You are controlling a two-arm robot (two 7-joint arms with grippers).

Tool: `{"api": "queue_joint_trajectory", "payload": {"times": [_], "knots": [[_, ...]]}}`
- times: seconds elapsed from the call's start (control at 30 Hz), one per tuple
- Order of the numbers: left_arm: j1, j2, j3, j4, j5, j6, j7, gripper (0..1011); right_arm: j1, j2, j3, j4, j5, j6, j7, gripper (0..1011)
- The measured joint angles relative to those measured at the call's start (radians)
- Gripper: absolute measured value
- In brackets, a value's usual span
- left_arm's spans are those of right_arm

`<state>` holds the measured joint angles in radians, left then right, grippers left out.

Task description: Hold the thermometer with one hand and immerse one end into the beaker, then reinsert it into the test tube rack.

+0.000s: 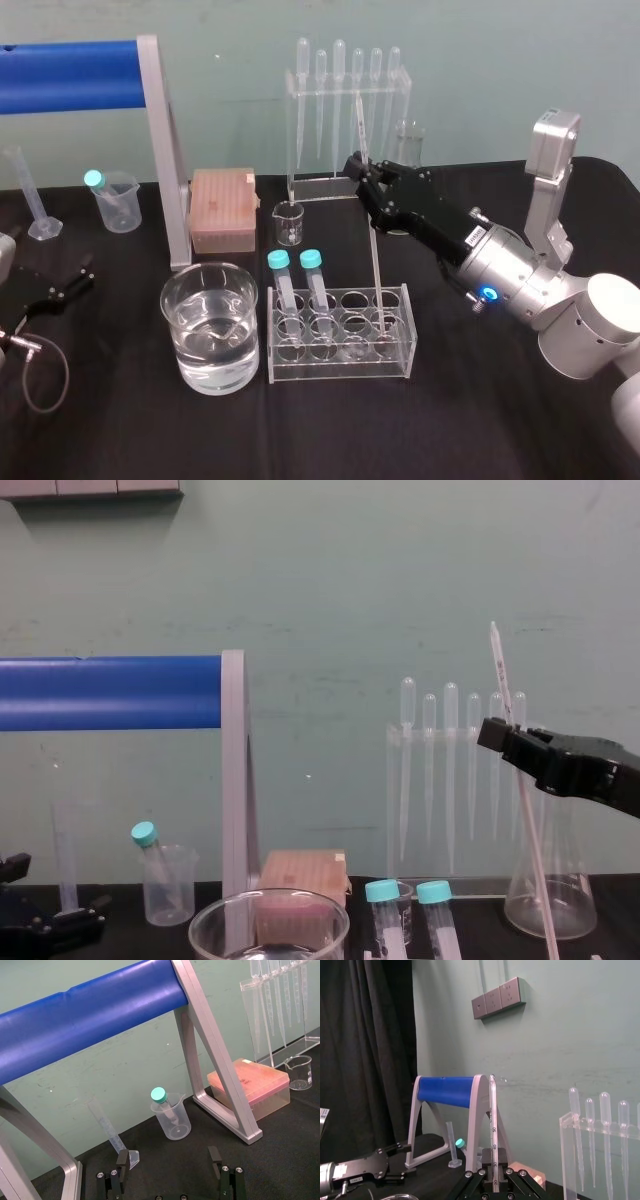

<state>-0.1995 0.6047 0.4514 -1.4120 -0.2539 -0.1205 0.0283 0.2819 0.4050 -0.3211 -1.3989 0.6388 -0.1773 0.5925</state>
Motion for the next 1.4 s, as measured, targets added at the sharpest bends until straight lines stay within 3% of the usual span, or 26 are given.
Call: {"api": "queue_joint_trajectory", "payload": {"times": [0.8,1.03,1.4], "knots": [[0.0,0.0,0.0,0.0,0.0,0.0,0.0,1008,-0.002,0.001,0.0,0.0,-0.001,0.003,-0.003,67],[0.0,0.0,0.0,0.0,0.0,0.0,0.0,1008,-0.002,0.001,0.0,0.0,-0.001,0.002,-0.003,251],[0.0,0.0,0.0,0.0,0.0,0.0,0.0,1008,-0.002,0.001,0.0,0.0,-0.001,0.001,-0.002,635]]}}
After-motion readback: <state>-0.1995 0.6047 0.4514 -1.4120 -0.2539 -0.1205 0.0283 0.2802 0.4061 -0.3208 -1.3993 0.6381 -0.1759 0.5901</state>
